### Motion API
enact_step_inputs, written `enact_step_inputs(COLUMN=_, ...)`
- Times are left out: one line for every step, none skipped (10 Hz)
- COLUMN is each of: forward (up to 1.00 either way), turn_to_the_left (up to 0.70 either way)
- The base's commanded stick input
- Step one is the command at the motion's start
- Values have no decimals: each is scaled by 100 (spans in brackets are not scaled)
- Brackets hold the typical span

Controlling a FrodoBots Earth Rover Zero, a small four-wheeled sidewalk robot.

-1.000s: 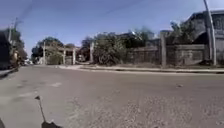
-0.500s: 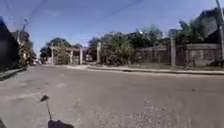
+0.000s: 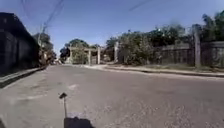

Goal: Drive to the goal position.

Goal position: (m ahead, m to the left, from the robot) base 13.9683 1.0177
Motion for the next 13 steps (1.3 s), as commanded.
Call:
enact_step_inputs(forward=100, turn_to_the_left=32)
enact_step_inputs(forward=100, turn_to_the_left=11)
enact_step_inputs(forward=100, turn_to_the_left=0)
enact_step_inputs(forward=100, turn_to_the_left=0)
enact_step_inputs(forward=100, turn_to_the_left=0)
enact_step_inputs(forward=100, turn_to_the_left=0)
enact_step_inputs(forward=100, turn_to_the_left=0)
enact_step_inputs(forward=100, turn_to_the_left=11)
enact_step_inputs(forward=100, turn_to_the_left=30)
enact_step_inputs(forward=100, turn_to_the_left=39)
enact_step_inputs(forward=100, turn_to_the_left=20)
enact_step_inputs(forward=100, turn_to_the_left=0)
enact_step_inputs(forward=100, turn_to_the_left=0)
